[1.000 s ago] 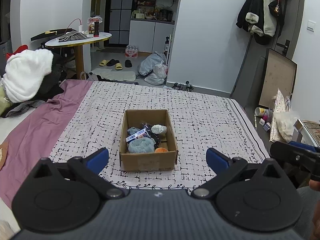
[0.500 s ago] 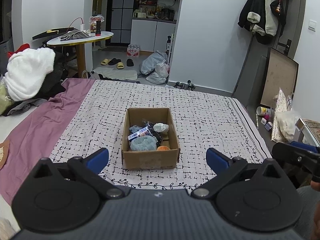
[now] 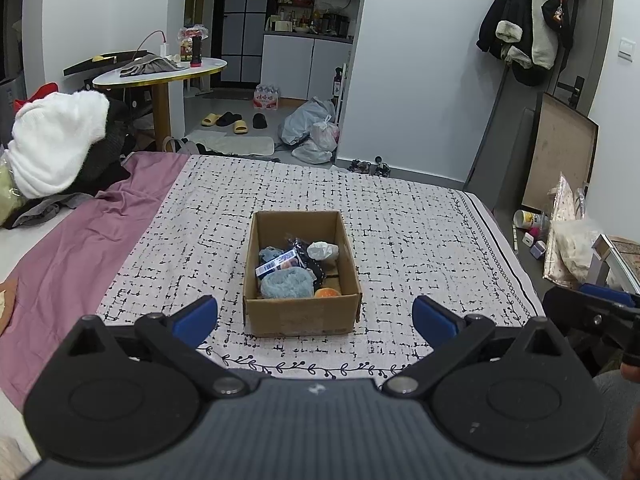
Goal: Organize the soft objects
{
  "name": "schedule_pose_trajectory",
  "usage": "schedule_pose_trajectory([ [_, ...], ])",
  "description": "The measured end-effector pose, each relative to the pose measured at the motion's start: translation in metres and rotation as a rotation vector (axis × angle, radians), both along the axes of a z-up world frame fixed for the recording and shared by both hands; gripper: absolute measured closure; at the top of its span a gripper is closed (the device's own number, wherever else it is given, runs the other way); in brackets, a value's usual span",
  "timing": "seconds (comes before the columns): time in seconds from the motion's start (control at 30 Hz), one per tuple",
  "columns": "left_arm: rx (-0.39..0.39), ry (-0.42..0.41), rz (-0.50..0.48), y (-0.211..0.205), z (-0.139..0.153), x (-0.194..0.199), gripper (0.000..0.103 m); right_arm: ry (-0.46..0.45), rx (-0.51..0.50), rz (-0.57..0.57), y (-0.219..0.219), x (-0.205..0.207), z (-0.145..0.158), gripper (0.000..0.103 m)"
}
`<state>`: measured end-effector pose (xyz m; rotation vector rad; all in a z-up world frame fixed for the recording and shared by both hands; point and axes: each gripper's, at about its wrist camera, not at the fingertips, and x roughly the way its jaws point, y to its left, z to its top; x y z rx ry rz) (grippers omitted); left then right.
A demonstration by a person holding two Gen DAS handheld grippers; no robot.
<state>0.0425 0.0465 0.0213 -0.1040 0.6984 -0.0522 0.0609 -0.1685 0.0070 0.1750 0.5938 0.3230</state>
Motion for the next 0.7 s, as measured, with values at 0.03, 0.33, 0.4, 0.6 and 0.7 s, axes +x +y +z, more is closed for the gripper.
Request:
schedule_pose_trajectory([
  [0.03, 0.0, 0.001, 0.0, 0.0, 0.0, 0.001, 0.0, 0.001, 0.0, -0.001, 0.0, 0.0, -0.001, 0.0],
  [0.33, 0.002, 0.007, 0.004, 0.004, -0.002, 0.004, 0.0, 0.017, 0.003, 0.0, 0.0, 0.005, -0.006, 0.0],
  [0.4, 0.002, 0.009, 0.001, 0.006, -0.003, 0.005, 0.0, 0.017, 0.0, -0.001, 0.0, 0.005, -0.006, 0.0],
  [0.6, -0.008, 0.012, -0.001, 0.006, -0.004, 0.012, 0.0, 0.014, 0.001, -0.012, -0.001, 0.007, -0.006, 0.0],
  [0.7, -0.003, 0.015, -0.008, 0.005, -0.006, 0.015, 0.0, 0.014, 0.003, -0.023, -0.002, 0.009, -0.008, 0.0],
])
